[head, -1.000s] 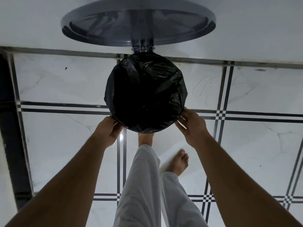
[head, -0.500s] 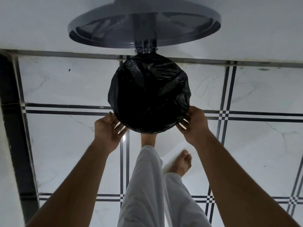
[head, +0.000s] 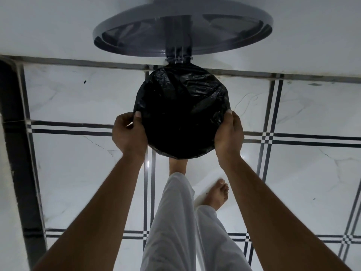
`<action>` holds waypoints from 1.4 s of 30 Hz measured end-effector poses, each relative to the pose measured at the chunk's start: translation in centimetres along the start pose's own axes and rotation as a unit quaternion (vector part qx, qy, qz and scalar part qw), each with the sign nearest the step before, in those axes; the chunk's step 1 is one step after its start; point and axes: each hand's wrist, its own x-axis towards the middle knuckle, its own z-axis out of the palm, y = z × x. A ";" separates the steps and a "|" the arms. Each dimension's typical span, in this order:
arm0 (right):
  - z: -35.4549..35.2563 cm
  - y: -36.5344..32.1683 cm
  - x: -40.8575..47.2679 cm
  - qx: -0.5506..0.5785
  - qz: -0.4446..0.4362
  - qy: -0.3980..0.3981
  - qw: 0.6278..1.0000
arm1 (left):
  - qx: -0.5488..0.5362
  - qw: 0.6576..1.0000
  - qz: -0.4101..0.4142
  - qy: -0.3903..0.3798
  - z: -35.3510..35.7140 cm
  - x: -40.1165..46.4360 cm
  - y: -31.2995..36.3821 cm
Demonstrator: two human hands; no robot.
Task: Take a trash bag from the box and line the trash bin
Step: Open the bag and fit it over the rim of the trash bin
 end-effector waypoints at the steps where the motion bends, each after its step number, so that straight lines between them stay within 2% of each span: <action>1: 0.0 0.0 -0.2 -0.001 -0.005 -0.004 1.000 | -0.012 1.000 -0.014 -0.018 0.0 0.8 0.0; 3: 0.2 0.2 -0.5 -0.016 -0.008 -0.014 1.000 | -0.038 0.995 -0.055 -0.068 -0.2 1.8 0.5; 6: 0.5 0.7 -0.4 -0.042 -0.005 -0.036 0.998 | 0.009 0.988 -0.082 -0.132 -0.3 3.0 1.0; 9: 0.8 1.4 -0.2 -0.040 -0.015 -0.055 0.998 | 0.038 0.981 -0.117 -0.147 -0.7 4.2 1.1; 11: 0.9 1.3 -0.1 -0.060 -0.056 -0.034 0.996 | 0.034 0.987 -0.098 -0.125 -0.9 4.2 1.3; 13: 1.3 0.8 0.0 -0.089 -0.119 -0.016 0.989 | 0.006 0.993 -0.040 -0.114 -1.0 3.8 1.8; 15: 1.8 0.1 0.2 -0.105 -0.165 -0.016 0.981 | 0.018 0.983 -0.019 -0.183 -0.7 3.3 2.6; 18: 2.1 -1.2 0.9 -0.122 -0.168 -0.014 0.978 | 0.070 0.964 -0.057 -0.250 0.0 4.3 3.5; 21: 1.6 -2.5 2.3 -0.135 -0.101 -0.035 0.985 | 0.088 0.969 -0.078 -0.217 0.3 5.7 4.6; 24: 1.2 -3.3 2.9 -0.136 -0.102 -0.045 0.984 | 0.096 0.984 0.001 -0.148 0.8 6.4 5.6; 27: 1.5 -4.0 3.0 -0.142 -0.139 -0.063 0.978 | 0.103 0.972 0.015 -0.209 1.8 6.1 7.1; 30: 1.7 -4.7 3.8 -0.163 -0.096 -0.083 0.978 | 0.161 0.959 -0.007 -0.231 2.7 6.4 8.3; 32: 1.8 -5.0 4.5 -0.172 -0.078 -0.093 0.978 | 0.147 0.961 -0.013 -0.235 3.0 6.9 8.6; 36: 2.1 -5.2 5.0 -0.173 -0.168 -0.070 0.968 | 0.090 0.967 0.024 -0.235 3.6 8.5 8.3; 38: 2.5 -5.3 5.4 -0.200 -0.195 -0.068 0.958 | 0.065 0.959 -0.007 -0.274 4.4 10.1 7.3; 40: 2.9 -5.6 6.0 -0.247 -0.160 -0.081 0.952 | 0.072 0.954 -0.023 -0.290 4.9 10.2 7.5; 42: 2.9 -6.0 6.6 -0.283 -0.119 -0.095 0.947 | 0.113 0.955 0.017 -0.275 4.8 8.6 8.9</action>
